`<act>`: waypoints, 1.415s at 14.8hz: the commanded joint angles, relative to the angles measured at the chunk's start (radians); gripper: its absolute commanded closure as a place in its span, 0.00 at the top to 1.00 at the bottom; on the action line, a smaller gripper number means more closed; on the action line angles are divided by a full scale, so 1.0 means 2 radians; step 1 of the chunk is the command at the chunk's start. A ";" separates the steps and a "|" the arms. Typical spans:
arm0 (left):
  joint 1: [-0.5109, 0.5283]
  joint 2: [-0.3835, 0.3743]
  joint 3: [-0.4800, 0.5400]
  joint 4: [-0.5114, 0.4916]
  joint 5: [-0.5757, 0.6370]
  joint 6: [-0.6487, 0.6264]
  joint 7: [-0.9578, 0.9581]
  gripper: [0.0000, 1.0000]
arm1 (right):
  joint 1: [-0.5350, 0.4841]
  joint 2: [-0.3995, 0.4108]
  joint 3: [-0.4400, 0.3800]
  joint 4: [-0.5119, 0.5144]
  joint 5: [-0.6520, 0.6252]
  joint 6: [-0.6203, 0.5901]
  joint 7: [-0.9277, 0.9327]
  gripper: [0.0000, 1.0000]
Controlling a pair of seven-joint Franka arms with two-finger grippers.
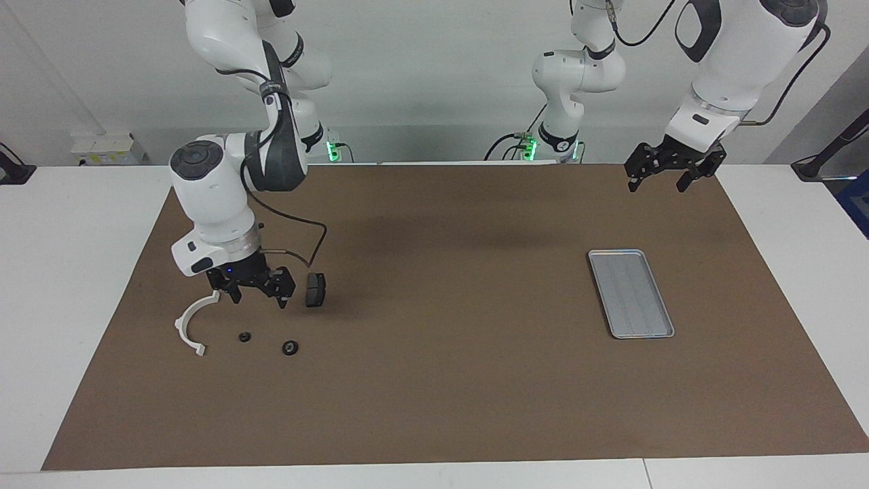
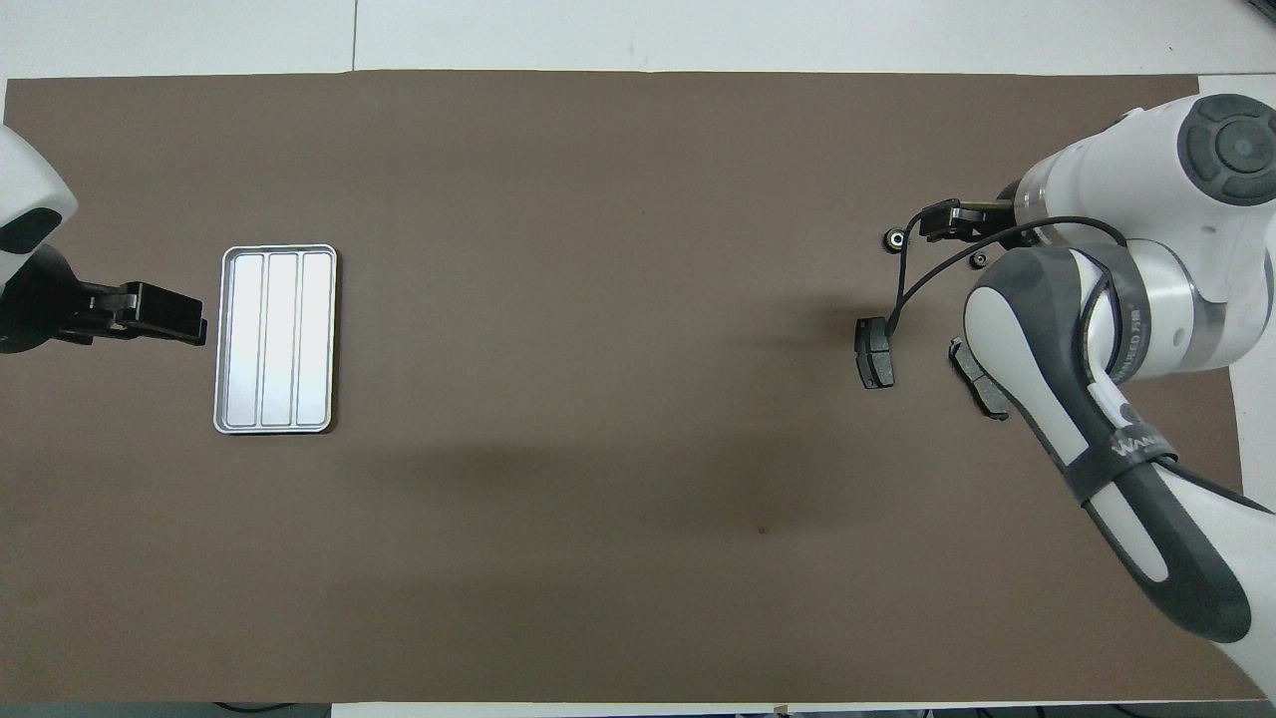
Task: Pick bearing gear from pile to tray
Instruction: 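Reach the right gripper down to the small dark bearing ring, then close the right gripper on the dark bearing ring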
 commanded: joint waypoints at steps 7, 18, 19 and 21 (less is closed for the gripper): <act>-0.001 -0.007 0.003 -0.004 -0.005 -0.003 0.002 1.00 | 0.008 0.083 0.002 0.046 0.002 0.038 0.125 1.00; -0.001 -0.007 0.003 -0.003 -0.005 -0.003 0.002 1.00 | 0.024 0.127 0.002 0.045 0.001 0.080 0.139 1.00; -0.001 -0.006 0.003 -0.003 -0.005 -0.003 0.002 1.00 | 0.023 0.128 0.002 0.044 0.001 0.081 0.139 1.00; -0.001 -0.007 0.003 -0.003 -0.005 -0.003 0.002 1.00 | 0.019 0.129 0.002 0.041 0.001 0.081 0.138 1.00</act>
